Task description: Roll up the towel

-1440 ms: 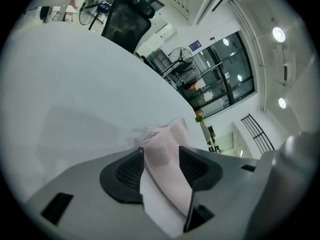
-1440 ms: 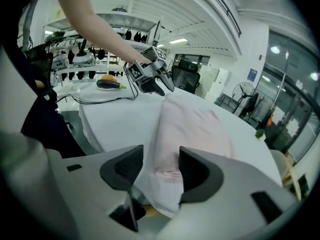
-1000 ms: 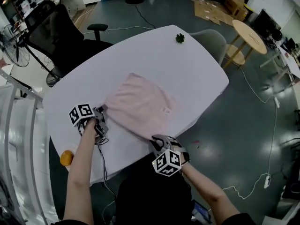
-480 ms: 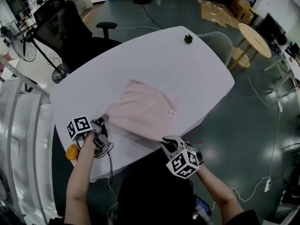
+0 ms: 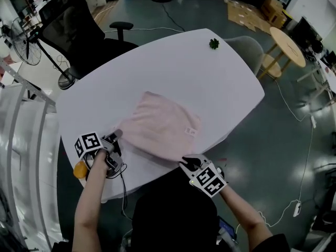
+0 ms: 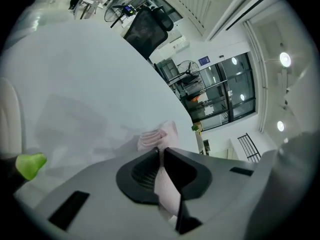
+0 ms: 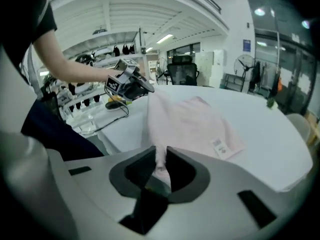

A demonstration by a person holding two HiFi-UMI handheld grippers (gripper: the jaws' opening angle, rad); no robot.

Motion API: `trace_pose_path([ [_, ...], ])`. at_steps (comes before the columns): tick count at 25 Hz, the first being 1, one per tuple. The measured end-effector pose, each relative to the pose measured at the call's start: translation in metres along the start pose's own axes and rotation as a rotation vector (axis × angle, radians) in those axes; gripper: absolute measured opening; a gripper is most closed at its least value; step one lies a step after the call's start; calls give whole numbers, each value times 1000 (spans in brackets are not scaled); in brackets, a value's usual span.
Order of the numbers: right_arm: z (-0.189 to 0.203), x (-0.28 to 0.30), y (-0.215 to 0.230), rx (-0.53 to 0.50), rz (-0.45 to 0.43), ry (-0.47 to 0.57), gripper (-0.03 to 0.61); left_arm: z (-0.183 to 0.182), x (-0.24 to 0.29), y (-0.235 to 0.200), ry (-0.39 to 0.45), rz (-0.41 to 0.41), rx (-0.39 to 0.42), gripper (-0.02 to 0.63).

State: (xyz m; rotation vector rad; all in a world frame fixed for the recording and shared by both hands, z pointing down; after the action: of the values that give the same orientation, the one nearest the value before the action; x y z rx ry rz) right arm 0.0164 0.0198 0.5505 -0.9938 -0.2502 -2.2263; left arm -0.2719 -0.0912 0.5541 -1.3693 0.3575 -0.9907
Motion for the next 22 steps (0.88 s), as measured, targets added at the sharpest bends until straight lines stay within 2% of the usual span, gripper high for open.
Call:
trace_pose_path([
  [3,-4,-2,19,110,-26,7,78,-1,15,13,-19,4,-7,40],
  [10,-3,12,68,261,-76,-12,77,-14,58,21,14,-14,-100,49],
  [15,1,33,99,287,-75,-39,78,-21,88,12,42,-67,-139,48],
  [22,15,65,125,319,-53,-110,78,-22,120,-2,27,-172,-115,66],
])
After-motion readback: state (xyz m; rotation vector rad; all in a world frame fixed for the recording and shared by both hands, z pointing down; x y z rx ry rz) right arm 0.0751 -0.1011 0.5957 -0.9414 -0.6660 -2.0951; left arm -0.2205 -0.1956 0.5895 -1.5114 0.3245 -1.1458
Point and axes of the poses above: the fingertips, and each gripper's own axes: x forward along the fingers, y to its right, z out of its underside, the point moved 3 cm from there along -x, backward along the fingers, and after that the axes turned 12 degrees about z, right-handed, at the moved point
